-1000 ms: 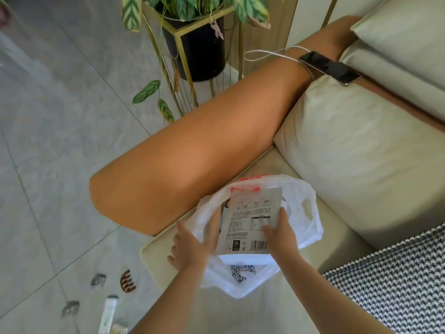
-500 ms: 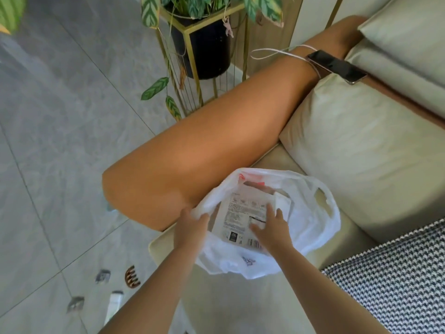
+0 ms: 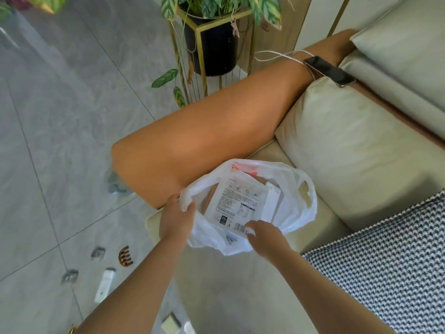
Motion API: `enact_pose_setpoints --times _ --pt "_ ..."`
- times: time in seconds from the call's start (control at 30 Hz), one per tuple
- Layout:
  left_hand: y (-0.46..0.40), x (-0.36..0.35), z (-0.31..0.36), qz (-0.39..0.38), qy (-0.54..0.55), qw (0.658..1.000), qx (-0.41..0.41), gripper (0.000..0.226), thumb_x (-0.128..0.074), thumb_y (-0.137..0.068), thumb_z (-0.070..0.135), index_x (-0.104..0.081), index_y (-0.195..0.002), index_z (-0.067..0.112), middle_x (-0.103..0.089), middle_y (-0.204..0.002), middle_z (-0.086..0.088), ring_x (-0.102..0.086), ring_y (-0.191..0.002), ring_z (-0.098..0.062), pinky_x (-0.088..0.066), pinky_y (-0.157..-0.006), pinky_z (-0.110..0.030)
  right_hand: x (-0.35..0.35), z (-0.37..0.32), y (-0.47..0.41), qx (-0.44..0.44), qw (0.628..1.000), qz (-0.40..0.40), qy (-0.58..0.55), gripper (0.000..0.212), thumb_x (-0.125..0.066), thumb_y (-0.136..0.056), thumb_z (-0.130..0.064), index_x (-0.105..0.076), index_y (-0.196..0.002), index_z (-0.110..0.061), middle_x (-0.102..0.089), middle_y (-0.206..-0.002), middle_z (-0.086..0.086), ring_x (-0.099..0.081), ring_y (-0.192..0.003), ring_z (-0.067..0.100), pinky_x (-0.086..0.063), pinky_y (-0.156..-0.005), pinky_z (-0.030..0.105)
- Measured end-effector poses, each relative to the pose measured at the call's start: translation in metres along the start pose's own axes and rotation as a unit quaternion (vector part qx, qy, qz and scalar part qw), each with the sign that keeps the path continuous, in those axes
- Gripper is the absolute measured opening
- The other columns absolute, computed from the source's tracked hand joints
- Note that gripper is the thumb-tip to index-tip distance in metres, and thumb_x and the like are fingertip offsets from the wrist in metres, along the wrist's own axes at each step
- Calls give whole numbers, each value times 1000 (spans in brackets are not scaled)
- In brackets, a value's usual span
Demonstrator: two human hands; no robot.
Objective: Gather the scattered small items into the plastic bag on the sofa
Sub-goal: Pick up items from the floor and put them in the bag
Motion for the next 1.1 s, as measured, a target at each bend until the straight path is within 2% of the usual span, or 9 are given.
enact_pose_setpoints --times 0.1,0.17,0.3,0.4,0.53,0.8,0.93,1.03,1.1 --pt "34 11 -8 49 -9 999 -7 50 -57 -89 29 -46 -135 13 -55 -128 -13 -55 -114 -33 -48 -95 -44 3 -2 30 30 1000 -2 -7 38 -41 -95 -20 -50 -133 -20 -54 -134 6 -49 -124 26 -40 -105 38" --pt "63 16 -21 53 -22 998 16 53 -54 -91 29 -41 -140 13 -52 -130 -15 -53 -116 -34 -46 -93 -43 3 -5 54 56 998 -2 -21 38 -43 -96 -21 -49 -133 -20 -50 -139 3 -47 -128 23 -38 -107 36" --pt "129 15 -61 18 -114 993 36 47 -48 -94 29 -39 -140 21 -63 -121 -8 -59 -111 -29 -47 -84 -37 -4 -14 96 98 995 -18 -3 36 -44 -95 -21 -51 -130 -19 -52 -135 4 -50 -123 21 -40 -102 34" --pt "171 11 -94 -34 -150 988 34 41 -45 -95 33 -44 -136 25 -64 -120 -3 -59 -111 -22 -48 -90 -33 -20 -25 123 113 993 -42 16 37 -43 -96 -24 -47 -133 -22 -54 -133 3 -51 -122 21 -40 -103 32" --pt "213 10 -140 -86 -144 985 28 39 -47 -93 37 -48 -131 28 -65 -118 2 -60 -109 -18 -49 -94 -33 -56 -48 149 134 987 -82 25 35 -43 -95 -25 -47 -130 -19 -57 -125 4 -55 -115 23 -42 -99 34" --pt "251 38 -245 -88 -50 982 158 32 -51 -87 43 -60 -116 31 -68 -108 5 -63 -102 -16 -49 -94 -32 -150 -100 187 196 970 -132 53 32 -46 -94 -26 -48 -124 -15 -62 -117 5 -58 -111 23 -44 -93 30" --pt "261 47 -301 -81 -28 979 186 30 -50 -89 36 -61 -115 28 -68 -109 4 -63 -101 -18 -49 -92 -30 -200 -112 193 199 965 -161 51 36 -47 -94 -26 -45 -128 -16 -61 -111 -1 -57 -115 23 -42 -97 32" --pt "269 50 -353 -78 -31 975 204 22 -47 -91 32 -62 -106 28 -68 -108 3 -63 -95 -18 -48 -81 -27 -250 -116 195 191 962 -177 78 39 -45 -95 -29 -44 -131 -16 -60 -120 6 -56 -115 24 -41 -95 31" --pt "272 47 -386 -81 -38 973 213 19 -43 -92 30 -60 -100 26 -68 -104 2 -61 -90 -18 -50 -80 -29 -281 -113 196 172 965 -184 78 42 -46 -94 -31 -43 -135 -19 -60 -124 6 -56 -116 23 -42 -96 30"
Point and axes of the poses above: each hand's wrist, its own y-axis away from the middle knuckle, its own x-axis out of the back of the hand, z = x × y, the point moved 4 cm from there along -y, towards the middle knuckle
